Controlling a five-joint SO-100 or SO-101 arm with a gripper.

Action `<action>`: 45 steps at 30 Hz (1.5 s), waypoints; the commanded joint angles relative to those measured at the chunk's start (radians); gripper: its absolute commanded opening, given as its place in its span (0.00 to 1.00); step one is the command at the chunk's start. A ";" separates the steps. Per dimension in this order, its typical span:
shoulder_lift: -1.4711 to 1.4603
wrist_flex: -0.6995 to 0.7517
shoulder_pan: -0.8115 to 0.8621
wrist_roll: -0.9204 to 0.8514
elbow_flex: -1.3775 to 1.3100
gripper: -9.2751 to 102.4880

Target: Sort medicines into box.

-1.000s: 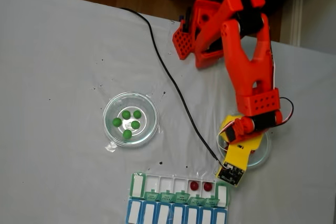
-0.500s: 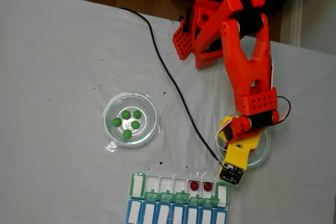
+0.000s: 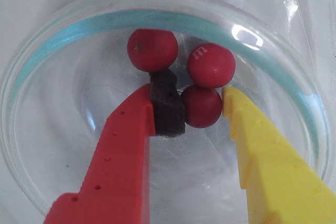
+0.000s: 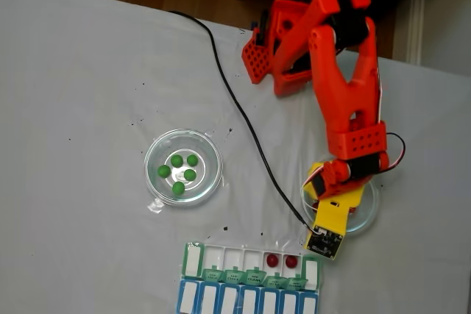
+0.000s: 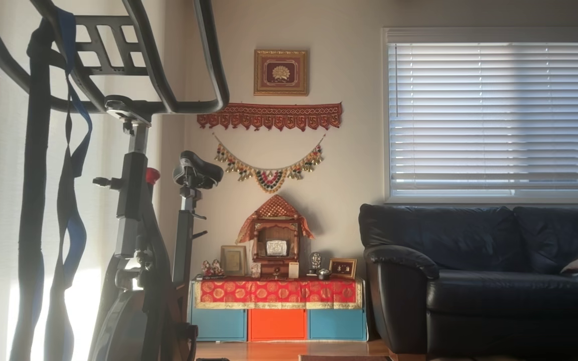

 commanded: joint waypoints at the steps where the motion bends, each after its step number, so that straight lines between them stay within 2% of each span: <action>1: 0.046 -0.006 0.023 -0.015 0.002 0.20; 6: 0.048 -0.006 0.020 -0.009 0.005 0.16; 9: 0.052 -0.011 0.014 0.008 0.008 0.10; 12: 0.077 0.011 0.002 0.040 0.009 0.10; 15: 0.115 0.123 -0.037 0.124 -0.028 0.10; 20: 0.098 0.451 -0.118 0.310 -0.225 0.10; 23: 0.104 0.535 -0.133 0.382 -0.295 0.10; 32: 0.115 0.526 -0.023 0.534 -0.466 0.10; 39: 0.091 0.423 0.169 0.647 -0.598 0.10; 45: -0.021 0.362 0.328 0.672 -0.695 0.10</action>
